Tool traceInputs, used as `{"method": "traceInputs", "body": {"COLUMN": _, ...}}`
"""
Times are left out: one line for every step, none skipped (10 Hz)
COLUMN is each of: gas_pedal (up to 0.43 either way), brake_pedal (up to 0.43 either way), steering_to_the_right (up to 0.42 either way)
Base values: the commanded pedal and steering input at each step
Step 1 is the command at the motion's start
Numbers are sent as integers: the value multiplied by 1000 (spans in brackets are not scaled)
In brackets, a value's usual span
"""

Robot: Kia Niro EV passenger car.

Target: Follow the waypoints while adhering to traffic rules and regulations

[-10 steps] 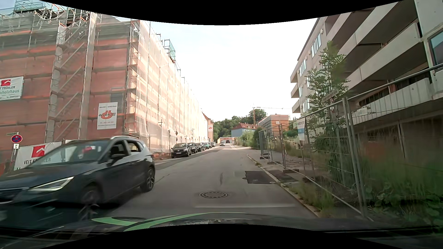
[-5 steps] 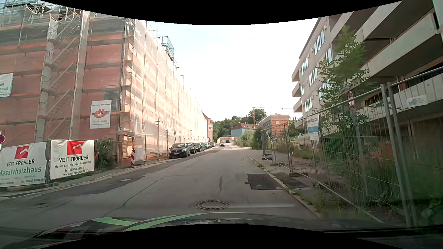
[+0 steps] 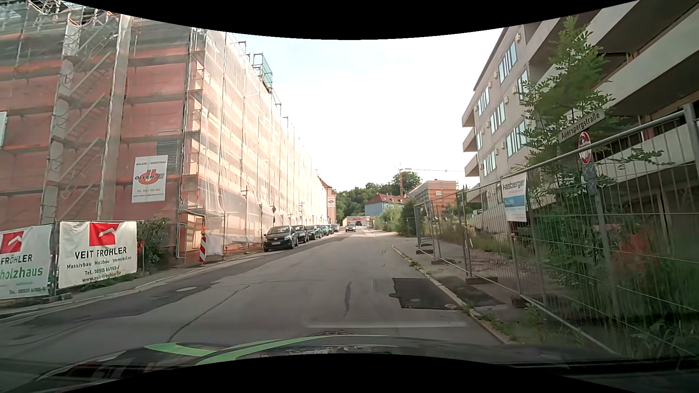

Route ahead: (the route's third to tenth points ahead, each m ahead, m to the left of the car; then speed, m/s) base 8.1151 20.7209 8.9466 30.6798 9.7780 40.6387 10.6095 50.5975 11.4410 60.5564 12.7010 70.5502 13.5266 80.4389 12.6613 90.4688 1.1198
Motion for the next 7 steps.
{"method": "traceInputs", "body": {"gas_pedal": 0, "brake_pedal": 0, "steering_to_the_right": 0}}
{"method": "traceInputs", "body": {"gas_pedal": 0, "brake_pedal": 0, "steering_to_the_right": 0}}
{"method": "traceInputs", "body": {"gas_pedal": 0, "brake_pedal": 0, "steering_to_the_right": 0}}
{"method": "traceInputs", "body": {"gas_pedal": 0, "brake_pedal": 6, "steering_to_the_right": 1}}
{"method": "traceInputs", "body": {"gas_pedal": 0, "brake_pedal": 12, "steering_to_the_right": 0}}
{"method": "traceInputs", "body": {"gas_pedal": 0, "brake_pedal": 18, "steering_to_the_right": 1}}
{"method": "traceInputs", "body": {"gas_pedal": 0, "brake_pedal": 18, "steering_to_the_right": 0}}
